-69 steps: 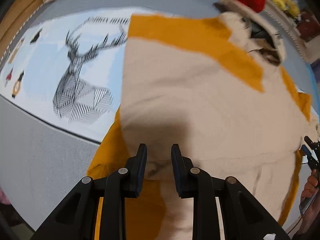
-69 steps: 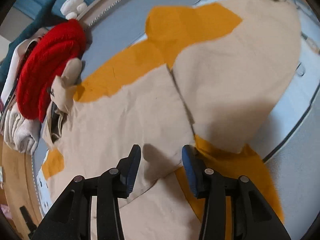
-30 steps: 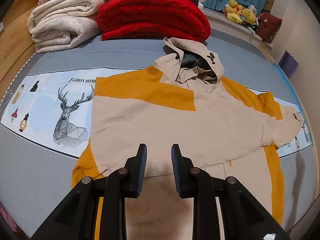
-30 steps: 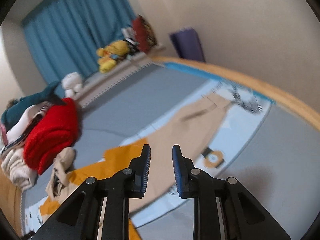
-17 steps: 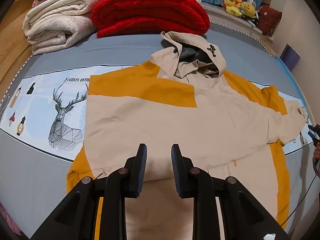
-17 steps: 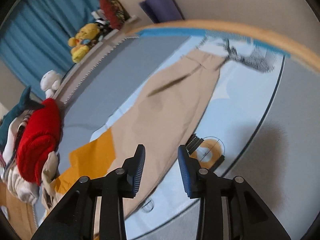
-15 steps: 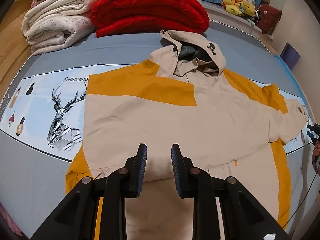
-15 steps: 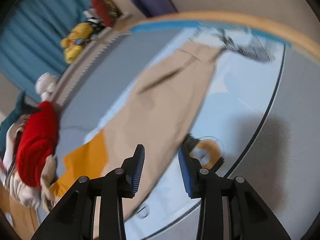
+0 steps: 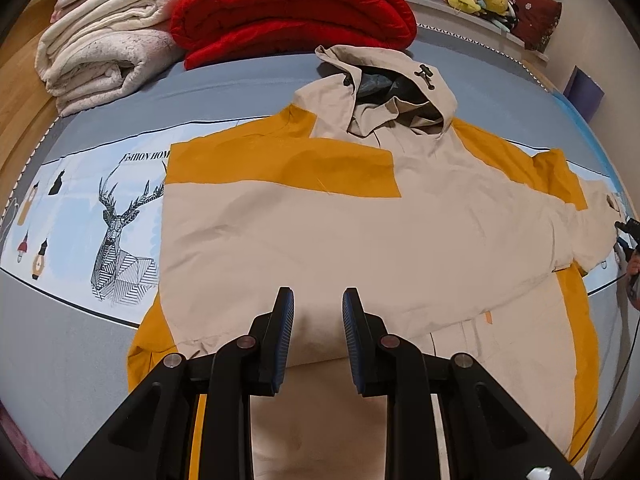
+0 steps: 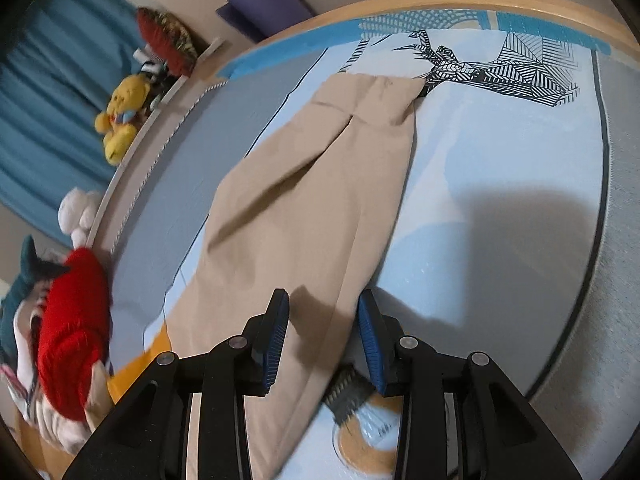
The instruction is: Fold large clothes
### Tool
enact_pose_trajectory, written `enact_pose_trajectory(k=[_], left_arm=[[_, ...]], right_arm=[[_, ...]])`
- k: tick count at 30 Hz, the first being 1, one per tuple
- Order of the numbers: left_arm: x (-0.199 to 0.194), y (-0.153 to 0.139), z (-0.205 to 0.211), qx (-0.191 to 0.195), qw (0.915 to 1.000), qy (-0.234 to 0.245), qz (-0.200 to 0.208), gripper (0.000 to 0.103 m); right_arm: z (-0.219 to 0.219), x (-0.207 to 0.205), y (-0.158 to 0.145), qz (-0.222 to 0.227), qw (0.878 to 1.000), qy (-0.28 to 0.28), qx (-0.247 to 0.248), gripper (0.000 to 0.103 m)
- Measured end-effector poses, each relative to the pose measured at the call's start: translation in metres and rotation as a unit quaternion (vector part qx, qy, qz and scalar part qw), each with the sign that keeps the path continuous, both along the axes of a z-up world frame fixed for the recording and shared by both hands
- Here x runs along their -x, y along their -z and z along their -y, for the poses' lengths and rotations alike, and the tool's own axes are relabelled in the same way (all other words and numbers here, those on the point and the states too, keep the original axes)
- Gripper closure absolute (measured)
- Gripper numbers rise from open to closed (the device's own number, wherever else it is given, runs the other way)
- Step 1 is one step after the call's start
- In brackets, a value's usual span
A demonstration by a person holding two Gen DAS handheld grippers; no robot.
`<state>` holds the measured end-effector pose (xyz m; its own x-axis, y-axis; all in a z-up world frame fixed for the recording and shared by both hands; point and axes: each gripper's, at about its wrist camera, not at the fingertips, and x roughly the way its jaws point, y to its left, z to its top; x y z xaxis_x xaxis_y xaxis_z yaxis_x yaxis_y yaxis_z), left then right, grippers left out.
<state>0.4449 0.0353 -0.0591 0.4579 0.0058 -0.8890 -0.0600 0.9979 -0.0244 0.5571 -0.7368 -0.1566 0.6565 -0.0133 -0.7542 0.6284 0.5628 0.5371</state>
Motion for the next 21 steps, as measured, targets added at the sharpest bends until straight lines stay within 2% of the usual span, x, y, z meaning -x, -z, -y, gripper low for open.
enact_pose_trajectory(k=[3, 7, 11, 14, 16, 19, 21], left_arm=[[-0.003, -0.003, -0.005, 0.004, 1.0000, -0.006, 0.003, 0.081], [-0.002, -0.010, -0.014, 0.013, 0.9998, -0.013, 0.008, 0.081], [0.003, -0.024, -0.030, 0.023, 0.9993, -0.023, 0.020, 0.081], [0.008, -0.034, -0.048, 0.036, 0.9982, -0.039, 0.029, 0.081], [0.012, -0.042, -0.062, 0.045, 0.9970, -0.054, 0.034, 0.081], [0.020, -0.056, -0.085, 0.063, 0.9942, -0.074, 0.046, 0.081], [0.025, -0.066, -0.100, 0.072, 0.9921, -0.086, 0.056, 0.081]], right_arm=[[-0.007, -0.004, -0.007, -0.018, 0.999, 0.016, 0.032, 0.096], [-0.030, -0.004, -0.041, -0.012, 0.995, 0.023, 0.095, 0.100], [-0.088, -0.024, -0.106, -0.005, 0.976, -0.025, 0.215, 0.100], [-0.153, -0.042, -0.158, 0.014, 0.955, -0.077, 0.285, 0.101], [-0.218, -0.050, -0.192, 0.041, 0.937, -0.135, 0.318, 0.101], [-0.344, -0.042, -0.228, 0.087, 0.895, -0.256, 0.354, 0.101], [-0.435, -0.022, -0.240, 0.121, 0.866, -0.355, 0.330, 0.101]])
